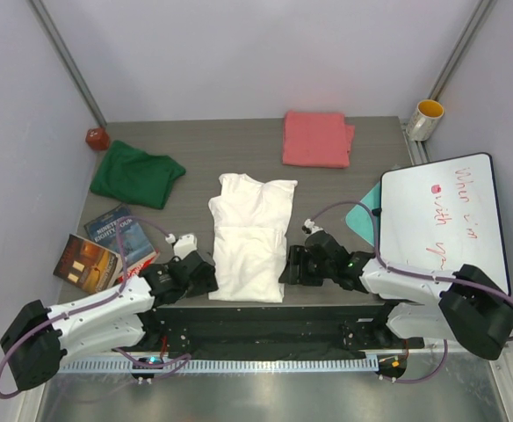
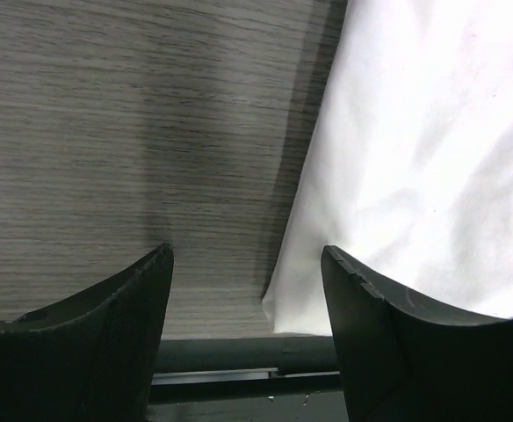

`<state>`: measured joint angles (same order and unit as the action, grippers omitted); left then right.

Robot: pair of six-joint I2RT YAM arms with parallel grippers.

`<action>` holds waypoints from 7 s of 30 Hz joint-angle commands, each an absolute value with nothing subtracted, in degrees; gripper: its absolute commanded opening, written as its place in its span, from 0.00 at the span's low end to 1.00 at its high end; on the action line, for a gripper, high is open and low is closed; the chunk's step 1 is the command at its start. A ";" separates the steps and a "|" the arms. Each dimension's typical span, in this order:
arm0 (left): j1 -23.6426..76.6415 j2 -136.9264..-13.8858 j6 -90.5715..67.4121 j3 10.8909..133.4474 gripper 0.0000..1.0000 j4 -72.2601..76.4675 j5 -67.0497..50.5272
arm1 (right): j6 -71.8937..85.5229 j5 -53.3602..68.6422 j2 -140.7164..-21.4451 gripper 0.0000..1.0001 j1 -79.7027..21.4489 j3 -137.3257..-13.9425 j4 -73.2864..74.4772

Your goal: Fold and stack the t-shirts

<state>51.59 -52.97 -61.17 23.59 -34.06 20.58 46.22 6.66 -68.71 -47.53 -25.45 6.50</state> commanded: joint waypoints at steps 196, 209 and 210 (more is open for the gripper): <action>20.21 -95.01 -33.93 82.45 0.40 -24.70 8.10 | 75.49 19.07 -114.51 0.46 -15.38 -65.13 -27.68; 28.82 -109.94 -28.92 89.55 0.31 -23.73 1.41 | 75.67 19.16 -118.30 0.47 -15.38 -67.58 -27.86; 29.18 -110.65 -29.09 89.91 0.31 -23.64 1.41 | 75.85 19.16 -118.56 0.47 -15.29 -67.94 -27.77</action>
